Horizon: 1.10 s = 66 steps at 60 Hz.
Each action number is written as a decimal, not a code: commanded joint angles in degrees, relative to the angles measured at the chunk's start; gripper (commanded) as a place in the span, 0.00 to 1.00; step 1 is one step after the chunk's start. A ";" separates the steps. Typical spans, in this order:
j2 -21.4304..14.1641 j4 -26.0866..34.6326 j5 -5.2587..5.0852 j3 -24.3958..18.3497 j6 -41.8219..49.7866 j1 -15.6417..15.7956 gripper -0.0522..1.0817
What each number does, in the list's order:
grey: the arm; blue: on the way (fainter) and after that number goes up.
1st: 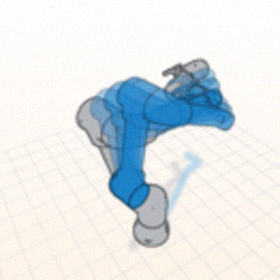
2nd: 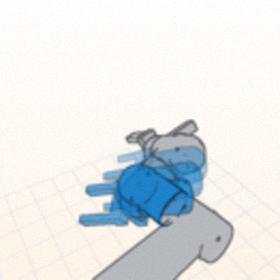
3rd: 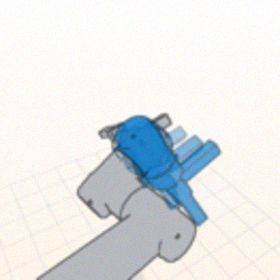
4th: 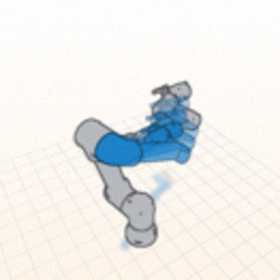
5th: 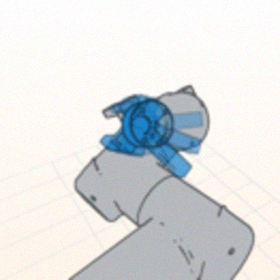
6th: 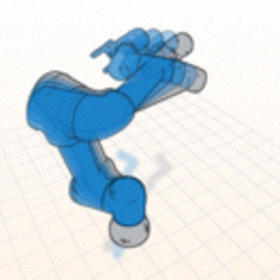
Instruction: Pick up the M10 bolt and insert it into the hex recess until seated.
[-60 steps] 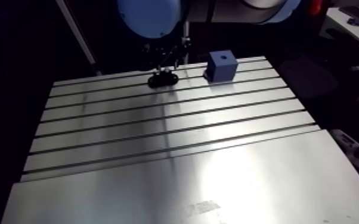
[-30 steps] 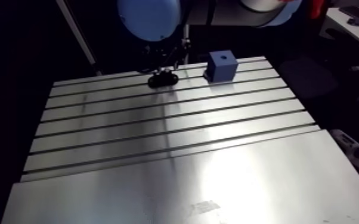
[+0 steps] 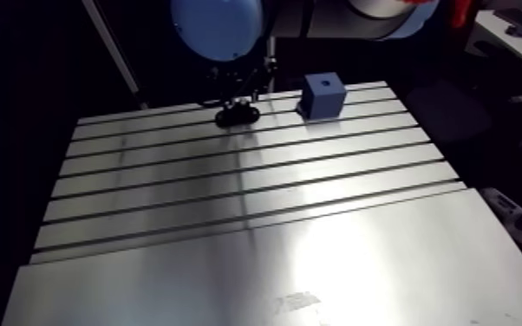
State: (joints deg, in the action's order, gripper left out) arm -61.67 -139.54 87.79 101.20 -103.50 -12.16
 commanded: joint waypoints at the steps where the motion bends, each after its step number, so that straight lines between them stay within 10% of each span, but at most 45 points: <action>1: 0.20 -0.01 -0.03 -0.08 0.01 0.03 0.51; 66: 0.82 -1.85 0.05 -0.08 -0.08 0.03 0.56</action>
State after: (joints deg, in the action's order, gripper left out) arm -60.81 -140.88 87.77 101.16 -103.51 -12.13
